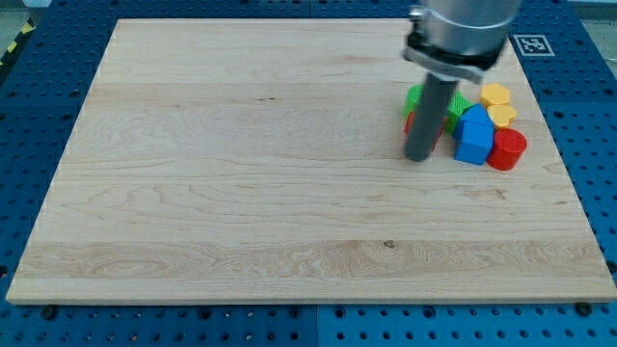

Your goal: Separate the green blocks from the group of blocks

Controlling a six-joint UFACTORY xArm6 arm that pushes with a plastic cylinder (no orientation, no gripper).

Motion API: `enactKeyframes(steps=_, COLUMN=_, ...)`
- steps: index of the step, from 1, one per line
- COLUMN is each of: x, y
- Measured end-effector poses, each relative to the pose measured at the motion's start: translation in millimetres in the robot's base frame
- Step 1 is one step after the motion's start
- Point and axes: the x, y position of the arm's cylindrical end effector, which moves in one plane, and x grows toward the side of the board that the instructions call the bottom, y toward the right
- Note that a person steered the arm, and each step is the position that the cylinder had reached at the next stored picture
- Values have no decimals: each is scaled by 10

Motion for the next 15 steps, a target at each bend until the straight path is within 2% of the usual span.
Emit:
enactKeyframes(steps=1, x=-349, y=-736)
enactKeyframes(steps=2, x=-659, y=-985)
enactKeyframes(steps=3, x=-1271, y=-985)
enactKeyframes(steps=4, x=-1836, y=-591)
enactKeyframes(steps=5, x=-2041, y=484)
enactKeyframes(steps=6, x=-2038, y=1720)
enactKeyframes(steps=7, x=-1878, y=2422)
enactKeyframes(steps=8, x=-1845, y=2441)
enactKeyframes(steps=9, x=-1525, y=2444)
enactKeyframes(steps=10, x=-992, y=2444)
enactKeyframes(steps=11, x=-552, y=2384)
enactKeyframes(steps=12, x=-455, y=1913)
enactKeyframes(steps=14, x=-456, y=616)
enactKeyframes(steps=15, x=-466, y=371)
